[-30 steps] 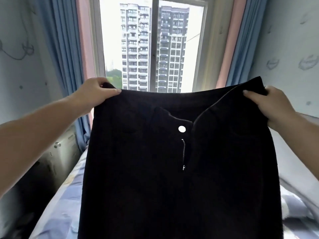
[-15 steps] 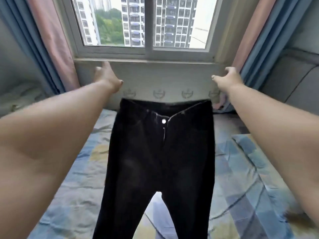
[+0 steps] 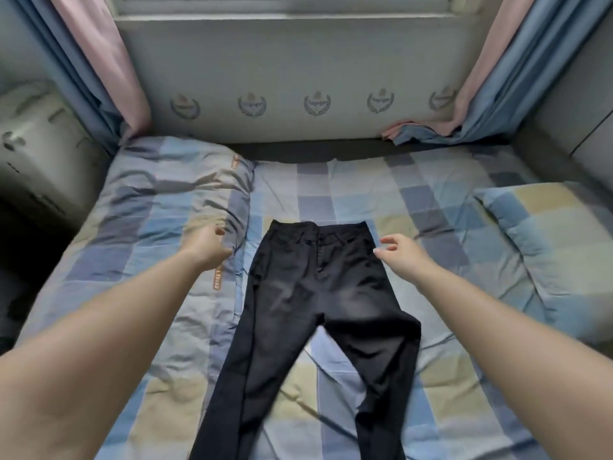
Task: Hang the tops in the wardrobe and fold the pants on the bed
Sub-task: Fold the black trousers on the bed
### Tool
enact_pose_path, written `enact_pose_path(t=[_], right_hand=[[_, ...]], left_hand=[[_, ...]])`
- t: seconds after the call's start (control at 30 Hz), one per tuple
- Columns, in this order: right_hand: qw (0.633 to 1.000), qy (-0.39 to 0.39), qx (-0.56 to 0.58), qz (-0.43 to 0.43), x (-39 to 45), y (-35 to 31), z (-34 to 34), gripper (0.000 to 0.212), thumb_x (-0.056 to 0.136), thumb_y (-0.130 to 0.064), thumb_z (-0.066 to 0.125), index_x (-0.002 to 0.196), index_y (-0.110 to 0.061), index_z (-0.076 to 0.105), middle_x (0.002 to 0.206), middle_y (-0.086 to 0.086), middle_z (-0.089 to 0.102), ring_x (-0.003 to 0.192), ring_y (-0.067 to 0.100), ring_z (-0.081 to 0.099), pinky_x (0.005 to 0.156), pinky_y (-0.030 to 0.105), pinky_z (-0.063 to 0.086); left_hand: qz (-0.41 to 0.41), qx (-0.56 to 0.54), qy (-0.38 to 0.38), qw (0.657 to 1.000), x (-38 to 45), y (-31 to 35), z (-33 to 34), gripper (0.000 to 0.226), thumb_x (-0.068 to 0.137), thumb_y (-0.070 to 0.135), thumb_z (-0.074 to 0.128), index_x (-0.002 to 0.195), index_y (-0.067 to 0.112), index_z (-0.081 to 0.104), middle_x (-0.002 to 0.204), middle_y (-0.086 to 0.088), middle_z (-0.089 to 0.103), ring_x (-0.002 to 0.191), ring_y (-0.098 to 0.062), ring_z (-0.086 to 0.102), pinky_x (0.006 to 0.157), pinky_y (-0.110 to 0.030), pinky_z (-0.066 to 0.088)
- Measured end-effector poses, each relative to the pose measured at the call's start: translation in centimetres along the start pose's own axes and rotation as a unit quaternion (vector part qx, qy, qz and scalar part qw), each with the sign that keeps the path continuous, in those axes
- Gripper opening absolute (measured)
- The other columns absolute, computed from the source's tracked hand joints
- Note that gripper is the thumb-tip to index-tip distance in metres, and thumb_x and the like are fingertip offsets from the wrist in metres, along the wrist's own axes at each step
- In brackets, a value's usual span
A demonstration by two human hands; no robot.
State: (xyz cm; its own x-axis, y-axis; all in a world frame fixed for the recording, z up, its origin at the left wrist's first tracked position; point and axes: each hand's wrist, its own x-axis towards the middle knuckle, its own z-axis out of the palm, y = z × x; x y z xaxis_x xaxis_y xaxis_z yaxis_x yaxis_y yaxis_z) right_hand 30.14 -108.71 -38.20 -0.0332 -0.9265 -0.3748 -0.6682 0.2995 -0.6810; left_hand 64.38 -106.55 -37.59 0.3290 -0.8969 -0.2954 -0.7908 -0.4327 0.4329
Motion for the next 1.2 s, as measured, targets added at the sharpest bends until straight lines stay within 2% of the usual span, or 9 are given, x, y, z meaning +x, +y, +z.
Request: enact_pose_path(t=[0.2,0.5,0.63,0.8,0.93,1.0,1.07,1.13,1.2], right_hand=[[0.998,-0.039,-0.027,0.037,-6.6,5.9,9.4,0.045,0.092,-0.033,0.058,0.133,-0.018,0.049,0.135,0.006,0.051,0.120,0.022,0.051,0.087,0.024,0.035],[0.993,-0.088,-0.022,0.082,-19.9,14.0,26.7,0.041,0.092,-0.028,0.057,0.131,-0.016,0.052,0.130,0.006,0.057,0.113,0.021,0.056,0.086,0.028,0.043],[0.986,-0.137,-0.020,0.090,-23.2,17.6,34.1,0.040,0.094,-0.026,0.055,0.132,-0.016,0.051,0.131,0.005,0.057,0.116,0.020,0.054,0.092,0.029,0.043],[0.986,-0.155,0.033,0.058,-23.5,20.9,41.5,0.044,0.096,-0.024,0.049,0.139,-0.024,0.043,0.129,0.005,0.056,0.113,0.018,0.056,0.092,0.030,0.044],[0.982,-0.154,0.099,0.042,-21.8,23.6,47.0,0.050,0.096,-0.021,0.048,0.145,-0.021,0.034,0.134,0.006,0.054,0.120,0.021,0.053,0.101,0.035,0.043],[0.967,-0.160,0.186,0.062,-20.3,24.5,48.9,0.038,0.096,-0.023,0.050,0.134,-0.016,0.047,0.124,0.006,0.059,0.111,0.018,0.057,0.092,0.033,0.047],[0.961,-0.170,0.216,0.022,-19.2,24.9,50.1,0.012,0.095,-0.027,0.053,0.094,-0.017,0.059,0.093,0.008,0.058,0.086,0.020,0.055,0.074,0.030,0.043],[0.964,-0.145,0.222,-0.024,-18.2,25.0,51.3,0.029,0.093,-0.028,0.056,0.068,-0.017,0.044,0.079,0.011,0.046,0.077,0.021,0.044,0.072,0.034,0.036],[0.970,-0.081,0.215,-0.082,-18.1,25.5,52.3,0.036,0.092,-0.028,0.055,0.065,-0.019,0.034,0.073,0.009,0.041,0.075,0.022,0.040,0.072,0.038,0.037]], left_hand=[[-0.014,-0.006,-0.070,0.997,-5.4,-9.0,6.7,0.049,0.086,0.024,0.066,0.130,0.008,0.051,0.124,-0.015,0.059,0.108,-0.028,0.059,0.088,-0.033,0.047],[0.002,-0.052,-0.131,0.990,-15.7,-23.8,16.7,0.029,0.085,0.022,0.065,0.112,0.013,0.061,0.109,-0.006,0.066,0.092,-0.019,0.062,0.077,-0.026,0.047],[-0.020,-0.126,-0.181,0.975,-20.4,-28.1,21.9,0.017,0.089,0.019,0.061,0.105,0.017,0.060,0.102,-0.004,0.067,0.089,-0.020,0.066,0.081,-0.035,0.055],[0.055,0.042,-0.152,0.986,-23.1,-30.2,28.3,0.048,0.086,0.044,0.061,0.127,0.021,0.050,0.113,0.000,0.057,0.106,-0.020,0.056,0.092,-0.033,0.047],[0.022,0.127,-0.091,0.988,-23.3,-31.1,33.1,0.077,0.074,0.071,0.057,0.124,0.016,0.038,0.127,-0.007,0.042,0.123,-0.027,0.040,0.098,-0.044,0.043],[0.002,0.146,-0.058,0.988,-22.6,-31.4,34.8,0.082,0.072,0.075,0.054,0.126,0.015,0.035,0.130,-0.006,0.039,0.127,-0.027,0.035,0.096,-0.045,0.042],[-0.002,0.168,-0.025,0.986,-21.8,-31.7,36.1,0.080,0.074,0.069,0.055,0.129,0.015,0.033,0.132,-0.006,0.036,0.129,-0.027,0.033,0.093,-0.046,0.039],[0.009,0.198,0.002,0.980,-21.5,-31.9,36.7,0.065,0.078,0.054,0.056,0.126,0.016,0.036,0.129,-0.006,0.038,0.125,-0.027,0.035,0.090,-0.044,0.039],[0.040,0.192,0.047,0.979,-21.8,-32.3,36.8,0.041,0.081,0.042,0.052,0.113,0.016,0.046,0.122,-0.006,0.046,0.118,-0.027,0.043,0.083,-0.038,0.039]])
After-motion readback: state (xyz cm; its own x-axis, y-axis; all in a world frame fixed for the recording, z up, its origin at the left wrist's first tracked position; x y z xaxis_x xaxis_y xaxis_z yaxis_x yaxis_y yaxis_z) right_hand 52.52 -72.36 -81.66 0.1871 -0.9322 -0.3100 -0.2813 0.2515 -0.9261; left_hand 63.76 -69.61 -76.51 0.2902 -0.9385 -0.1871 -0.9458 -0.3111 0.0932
